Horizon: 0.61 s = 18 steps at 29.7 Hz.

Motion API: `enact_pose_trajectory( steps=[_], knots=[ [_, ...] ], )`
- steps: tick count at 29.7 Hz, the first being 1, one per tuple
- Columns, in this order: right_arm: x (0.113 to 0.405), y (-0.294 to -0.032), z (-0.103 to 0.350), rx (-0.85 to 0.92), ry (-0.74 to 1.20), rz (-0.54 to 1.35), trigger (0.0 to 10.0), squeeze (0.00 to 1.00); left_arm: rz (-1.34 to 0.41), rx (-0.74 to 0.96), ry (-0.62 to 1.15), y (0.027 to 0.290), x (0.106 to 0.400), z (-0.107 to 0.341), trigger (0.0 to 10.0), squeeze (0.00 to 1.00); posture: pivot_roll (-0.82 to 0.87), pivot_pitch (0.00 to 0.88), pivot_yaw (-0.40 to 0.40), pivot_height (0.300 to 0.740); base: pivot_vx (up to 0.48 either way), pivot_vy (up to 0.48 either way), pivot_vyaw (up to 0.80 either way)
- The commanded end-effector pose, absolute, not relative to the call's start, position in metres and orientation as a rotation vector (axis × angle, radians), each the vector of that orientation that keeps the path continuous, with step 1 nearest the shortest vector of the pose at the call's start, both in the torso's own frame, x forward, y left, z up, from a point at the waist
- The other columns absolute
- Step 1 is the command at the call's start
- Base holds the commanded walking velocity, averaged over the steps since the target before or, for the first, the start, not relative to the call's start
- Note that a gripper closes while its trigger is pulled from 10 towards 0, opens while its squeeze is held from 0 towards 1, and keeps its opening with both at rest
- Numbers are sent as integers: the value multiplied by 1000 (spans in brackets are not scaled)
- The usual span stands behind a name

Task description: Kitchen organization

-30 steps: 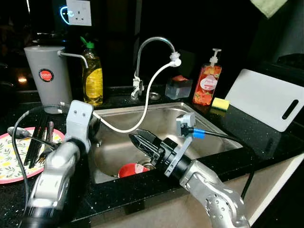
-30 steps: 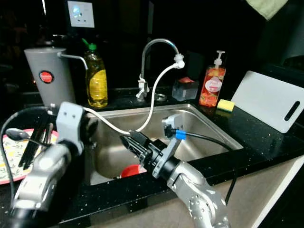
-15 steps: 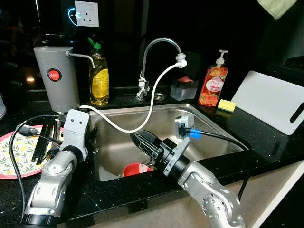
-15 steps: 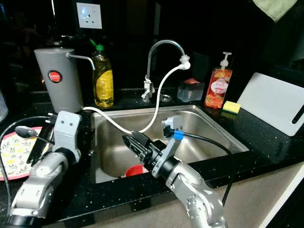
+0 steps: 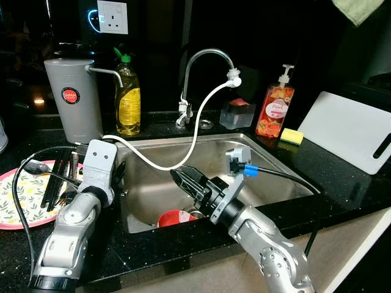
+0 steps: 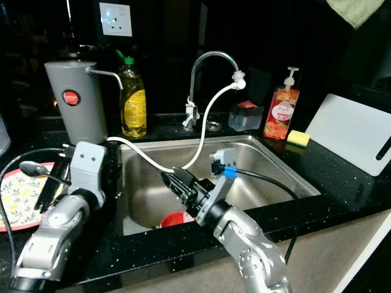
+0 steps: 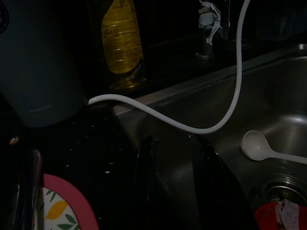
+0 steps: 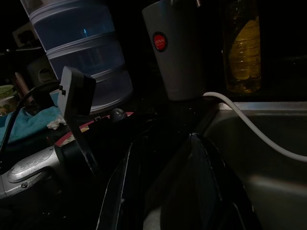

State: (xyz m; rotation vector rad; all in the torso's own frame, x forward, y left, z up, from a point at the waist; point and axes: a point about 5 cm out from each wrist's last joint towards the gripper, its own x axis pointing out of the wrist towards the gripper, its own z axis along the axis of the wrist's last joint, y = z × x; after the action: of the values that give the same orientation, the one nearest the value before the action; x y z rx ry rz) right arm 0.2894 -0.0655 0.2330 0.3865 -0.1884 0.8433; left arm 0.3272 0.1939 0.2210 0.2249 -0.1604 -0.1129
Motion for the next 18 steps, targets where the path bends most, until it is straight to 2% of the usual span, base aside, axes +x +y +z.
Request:
enact_pose_trajectory(
  steps=[1,10,18],
  knots=[
    [293,-70,231,380,-183,809,10000,0,-111,223,-147,192,327,217,10000,0,-27,0,-102,740,0,0,0],
    [297,-70,232,403,-187,760,10000,0,-105,230,-153,193,328,218,10000,0,-25,0,-109,740,0,0,0],
    [297,-69,231,425,-189,728,10000,0,-111,235,-146,195,327,218,10000,0,-12,0,-81,740,0,0,0]
  ],
)
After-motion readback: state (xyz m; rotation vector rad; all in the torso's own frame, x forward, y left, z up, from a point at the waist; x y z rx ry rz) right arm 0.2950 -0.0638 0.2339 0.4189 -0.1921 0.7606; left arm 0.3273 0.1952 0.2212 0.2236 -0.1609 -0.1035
